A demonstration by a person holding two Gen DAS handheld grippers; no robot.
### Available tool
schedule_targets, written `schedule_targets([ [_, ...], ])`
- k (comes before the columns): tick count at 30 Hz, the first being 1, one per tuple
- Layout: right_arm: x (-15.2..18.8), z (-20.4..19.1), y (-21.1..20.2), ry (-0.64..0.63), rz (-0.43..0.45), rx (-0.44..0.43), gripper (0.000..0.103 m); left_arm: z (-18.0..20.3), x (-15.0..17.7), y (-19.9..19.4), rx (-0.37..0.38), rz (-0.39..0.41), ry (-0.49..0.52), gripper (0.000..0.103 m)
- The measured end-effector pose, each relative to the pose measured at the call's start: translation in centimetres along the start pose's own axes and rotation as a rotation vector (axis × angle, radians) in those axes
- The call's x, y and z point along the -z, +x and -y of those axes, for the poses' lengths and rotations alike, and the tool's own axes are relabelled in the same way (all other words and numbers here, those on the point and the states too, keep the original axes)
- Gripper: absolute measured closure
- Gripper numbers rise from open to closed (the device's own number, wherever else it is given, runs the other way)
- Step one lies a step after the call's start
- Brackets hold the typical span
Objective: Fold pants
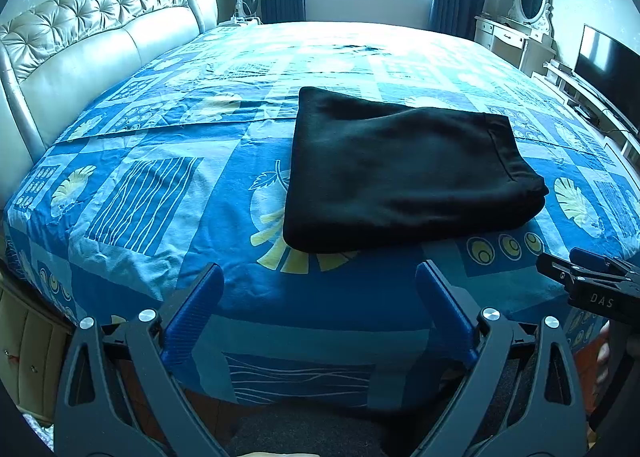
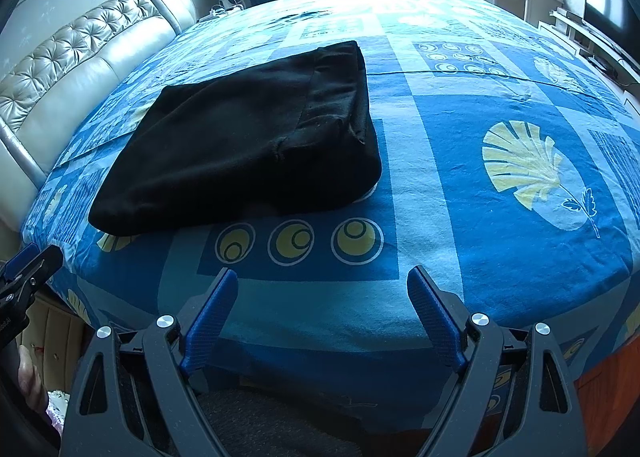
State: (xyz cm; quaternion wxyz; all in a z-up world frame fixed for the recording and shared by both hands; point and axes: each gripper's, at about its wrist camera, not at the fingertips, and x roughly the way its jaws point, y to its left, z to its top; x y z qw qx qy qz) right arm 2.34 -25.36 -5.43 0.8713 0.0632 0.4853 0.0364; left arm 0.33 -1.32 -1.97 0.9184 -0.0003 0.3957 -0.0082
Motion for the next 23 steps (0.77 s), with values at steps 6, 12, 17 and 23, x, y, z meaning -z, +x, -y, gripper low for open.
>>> schedule_targets([
  [6, 0.0, -0.1, 0.1, -0.001, -0.003, 0.000, 0.017, 0.0, 0.0, 0.0, -0.007, -0.001, 0.007, 0.006],
  [12, 0.2, -0.2, 0.2, -0.003, -0.006, -0.006, 0.017, 0.1, -0.3, -0.5, -0.004, 0.014, -0.010, 0.002],
  [17, -0.4, -0.1, 0.1, 0.003, -0.021, -0.047, 0.017, -0.4, -1.9, -1.8, 0.011, 0.069, 0.010, 0.002],
  [23, -7.2, 2.3, -1.1, 0.005, 0.102, -0.067, 0.017, -6.5, -7.3, 2.0, -0.099, 0.103, -0.042, 0.002],
])
